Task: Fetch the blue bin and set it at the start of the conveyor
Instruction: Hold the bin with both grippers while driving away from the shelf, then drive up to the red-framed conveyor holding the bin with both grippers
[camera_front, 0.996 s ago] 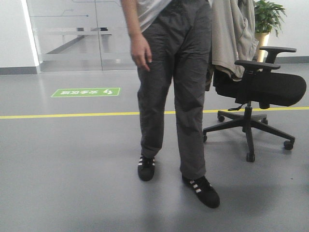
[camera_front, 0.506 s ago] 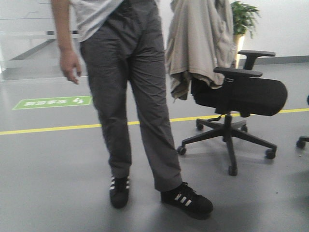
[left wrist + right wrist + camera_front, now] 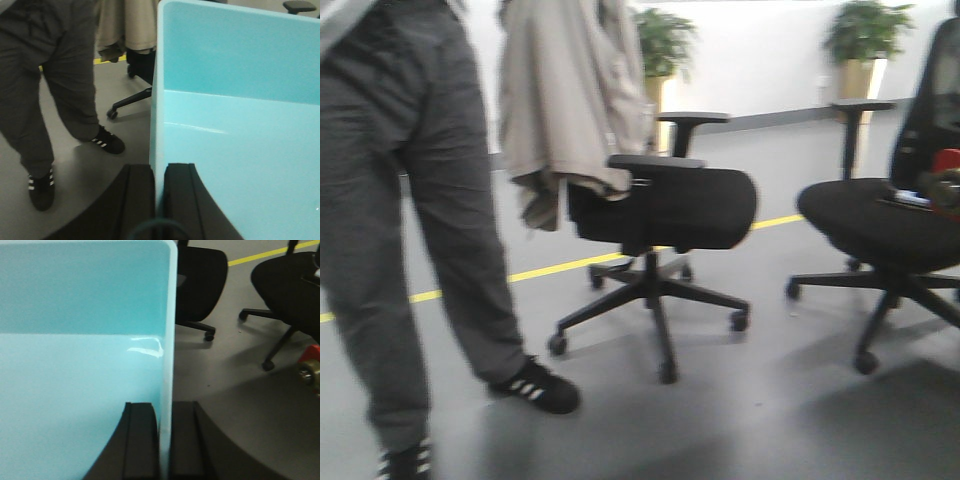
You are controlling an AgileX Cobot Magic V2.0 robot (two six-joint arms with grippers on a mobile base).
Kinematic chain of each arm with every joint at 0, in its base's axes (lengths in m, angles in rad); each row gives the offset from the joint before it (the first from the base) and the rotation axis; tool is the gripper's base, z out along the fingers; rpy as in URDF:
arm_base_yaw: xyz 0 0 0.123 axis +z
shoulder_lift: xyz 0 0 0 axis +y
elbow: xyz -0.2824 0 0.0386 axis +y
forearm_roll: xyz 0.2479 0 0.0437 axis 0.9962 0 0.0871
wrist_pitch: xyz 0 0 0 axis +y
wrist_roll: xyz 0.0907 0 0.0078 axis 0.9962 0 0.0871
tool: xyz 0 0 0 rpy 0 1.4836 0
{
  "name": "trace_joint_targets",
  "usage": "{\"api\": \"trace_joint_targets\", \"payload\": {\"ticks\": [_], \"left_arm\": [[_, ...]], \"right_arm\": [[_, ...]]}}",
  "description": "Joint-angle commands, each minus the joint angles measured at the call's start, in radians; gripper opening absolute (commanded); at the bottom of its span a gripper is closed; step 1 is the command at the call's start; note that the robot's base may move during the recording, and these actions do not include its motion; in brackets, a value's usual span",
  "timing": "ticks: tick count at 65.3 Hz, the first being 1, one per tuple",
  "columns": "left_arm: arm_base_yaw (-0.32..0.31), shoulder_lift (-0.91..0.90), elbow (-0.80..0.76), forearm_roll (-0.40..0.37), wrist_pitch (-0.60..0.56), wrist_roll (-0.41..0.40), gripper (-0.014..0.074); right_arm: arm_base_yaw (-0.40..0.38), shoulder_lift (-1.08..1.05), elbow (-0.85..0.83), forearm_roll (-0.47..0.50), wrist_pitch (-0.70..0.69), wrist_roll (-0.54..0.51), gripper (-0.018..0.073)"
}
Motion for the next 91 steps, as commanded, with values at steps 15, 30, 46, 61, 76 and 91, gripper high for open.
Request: {"api": "trace_joint_targets", "payload": {"ticks": [15, 30, 46, 61, 76, 91], "left_arm": [[-0.007, -0.012, -0.007, 0.027, -0.036, -0.007, -0.0111], [-0.007, -0.012, -0.007, 0.027, -0.036, -0.007, -0.0111], [-0.007, -0.012, -0.007, 0.027, -0.036, -0.007, -0.0111], [-0.007, -0.012, -0.007, 0.027, -0.036, -0.007, -0.0111], [-0.007, -0.012, -0.007, 0.027, -0.036, -0.007, -0.0111], [-0.007, -0.012, -0.007, 0.027, -0.036, -0.007, -0.0111]], "right_arm": [[0.0, -0.015, -0.004, -0.026, -0.026, -0.006, -0.0153], [0.0, -0.015, -0.004, -0.026, -0.026, -0.006, -0.0153], [0.0, -0.015, -0.004, -0.026, -0.026, -0.006, -0.0153], [0.0, -0.015, -0.004, -0.026, -0.026, -0.006, -0.0153], [0.0, -0.015, -0.004, -0.026, -0.028, -0.006, -0.0153], [0.0, -0.015, -0.004, -0.026, -0.028, -0.006, -0.0153]]}}
